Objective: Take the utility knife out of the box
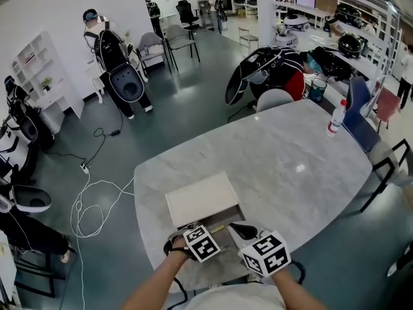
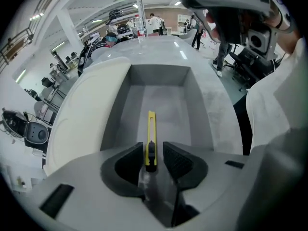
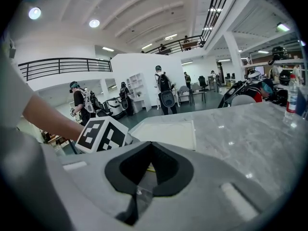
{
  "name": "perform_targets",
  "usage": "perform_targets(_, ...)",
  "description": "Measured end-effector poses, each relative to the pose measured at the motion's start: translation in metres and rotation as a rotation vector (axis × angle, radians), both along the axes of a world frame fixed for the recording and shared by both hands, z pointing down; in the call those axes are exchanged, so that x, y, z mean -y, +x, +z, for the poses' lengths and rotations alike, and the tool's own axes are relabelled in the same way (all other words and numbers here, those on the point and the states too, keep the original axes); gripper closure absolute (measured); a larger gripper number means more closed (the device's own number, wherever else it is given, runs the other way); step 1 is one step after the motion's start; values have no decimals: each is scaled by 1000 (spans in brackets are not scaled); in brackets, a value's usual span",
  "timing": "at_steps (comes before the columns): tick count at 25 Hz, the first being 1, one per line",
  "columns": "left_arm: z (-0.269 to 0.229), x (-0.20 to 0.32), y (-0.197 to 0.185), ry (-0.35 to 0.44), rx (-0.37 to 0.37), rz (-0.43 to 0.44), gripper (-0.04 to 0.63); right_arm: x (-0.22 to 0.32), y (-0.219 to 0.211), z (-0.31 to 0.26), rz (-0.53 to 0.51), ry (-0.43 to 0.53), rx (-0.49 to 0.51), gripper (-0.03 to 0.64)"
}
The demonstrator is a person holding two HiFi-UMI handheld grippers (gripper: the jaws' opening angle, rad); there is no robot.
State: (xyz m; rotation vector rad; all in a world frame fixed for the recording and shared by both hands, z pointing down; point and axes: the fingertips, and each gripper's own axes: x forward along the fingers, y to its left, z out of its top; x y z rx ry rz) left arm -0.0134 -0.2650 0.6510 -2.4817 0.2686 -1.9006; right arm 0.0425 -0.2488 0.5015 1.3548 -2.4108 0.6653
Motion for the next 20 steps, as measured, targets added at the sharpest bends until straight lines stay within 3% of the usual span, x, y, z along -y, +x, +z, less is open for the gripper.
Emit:
perform_targets(8, 4, 1, 0, -49, 16, 1, 490, 1, 5, 3, 16, -11, 3, 612)
perform_targets(13, 8, -3, 2, -79, 20, 7, 523, -1, 6, 7, 11, -12, 6, 612)
perform_targets(20, 8, -6, 3, -41, 13, -3, 534, -5, 10, 7, 15, -8, 11, 612)
